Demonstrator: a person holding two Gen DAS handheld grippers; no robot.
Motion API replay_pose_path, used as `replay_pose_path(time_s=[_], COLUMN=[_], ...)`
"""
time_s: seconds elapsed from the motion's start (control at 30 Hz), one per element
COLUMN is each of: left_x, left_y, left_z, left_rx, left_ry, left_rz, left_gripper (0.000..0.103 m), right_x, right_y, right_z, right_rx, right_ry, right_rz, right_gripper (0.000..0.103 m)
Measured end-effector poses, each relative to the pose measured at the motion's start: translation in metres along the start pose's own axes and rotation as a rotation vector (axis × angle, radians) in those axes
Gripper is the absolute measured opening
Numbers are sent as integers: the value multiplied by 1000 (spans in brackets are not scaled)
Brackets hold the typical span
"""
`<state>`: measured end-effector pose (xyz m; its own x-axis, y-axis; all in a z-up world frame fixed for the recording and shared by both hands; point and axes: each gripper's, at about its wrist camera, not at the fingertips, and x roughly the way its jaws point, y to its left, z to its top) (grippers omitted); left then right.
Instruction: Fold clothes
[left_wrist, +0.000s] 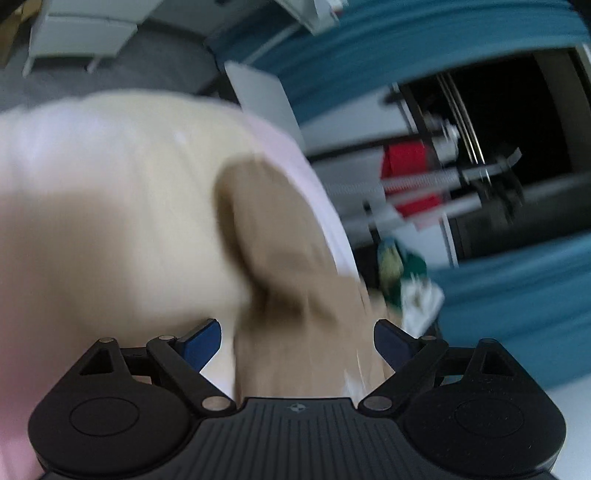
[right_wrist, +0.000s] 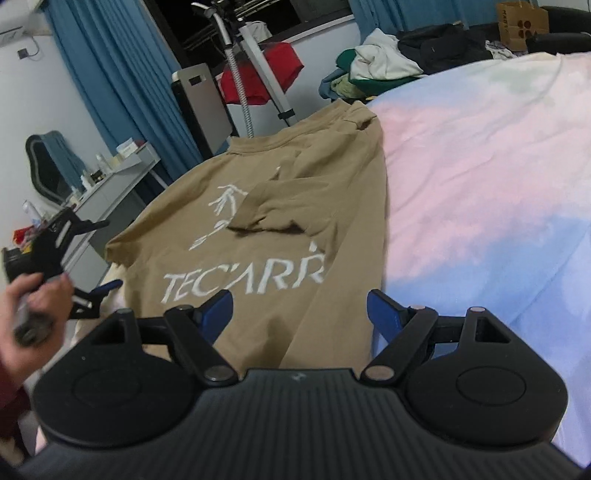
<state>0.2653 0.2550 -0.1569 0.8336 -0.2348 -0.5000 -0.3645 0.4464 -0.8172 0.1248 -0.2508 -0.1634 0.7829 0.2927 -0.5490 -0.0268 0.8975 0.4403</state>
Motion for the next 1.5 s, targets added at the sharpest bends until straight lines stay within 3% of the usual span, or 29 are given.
replay_pose_path(time_s=[0.1, 0.2, 0.27, 0.3, 0.33, 0.4, 0.53, 0.63, 0.73, 0.9, 0.97, 1.07, 1.1, 1.13, 1.23, 1.37, 1.43, 1.5], left_x=[22, 40, 50, 56, 61, 68, 58, 46, 41, 39, 45, 54, 56, 58, 53, 7, -23, -57], left_y=[-1, -16, -32, -44, -56, -80, -140, -184, -222, -245, -243, -236, -232, -231, -225, -202, -184, -164], left_z=[18, 32, 35, 31, 28, 20, -24, -86, -158, -273, -316, -358, -364, -368, -368, -321, -298, -286], left_rx=[-2, 107, 237, 338, 439, 626, 989, 1305, 1546, 1714, 1745, 1771, 1773, 1775, 1751, 1619, 1562, 1516], left_ry=[-77, -122, -142, -150, -159, -192, -344, -436, -479, -394, -322, -234, -230, -227, -194, -153, -146, -106], left_rz=[-15, 31, 119, 179, 240, 338, 346, 309, 212, 31, -1, -36, -32, -21, 4, 62, 152, 288], left_gripper=[91, 77, 57, 26, 8, 5, 4, 4, 4, 5, 13, 51, 74, 85, 86, 86, 87, 87], right_x=[15, 31, 36, 38, 38, 39, 33, 24, 15, 3, 1, -1, -2, -2, -2, -2, -3, -4], right_y=[-9, -14, -15, -15, -16, -18, -19, -21, -25, -38, -45, -56, -59, -61, -65, -67, -64, -58], right_z=[-1, 0, 1, 2, 3, 4, 7, 9, 12, 18, 19, 20, 20, 20, 21, 21, 21, 21], right_rx=[13, 42, 50, 50, 58, 72, 90, 105, 123, 176, 200, 231, 239, 246, 256, 263, 246, 215], right_ry=[18, 41, 41, 38, 37, 36, 21, 5, -13, -56, -67, -79, -81, -83, -88, -97, -100, -102], right_rz=[-5, -9, -10, -11, -10, -9, -10, -12, -19, -30, -32, -36, -38, -39, -30, -14, 3, 27], right_gripper=[82, 83, 83, 83, 83, 83, 82, 82, 82, 82, 82, 82, 82, 82, 82, 82, 82, 82])
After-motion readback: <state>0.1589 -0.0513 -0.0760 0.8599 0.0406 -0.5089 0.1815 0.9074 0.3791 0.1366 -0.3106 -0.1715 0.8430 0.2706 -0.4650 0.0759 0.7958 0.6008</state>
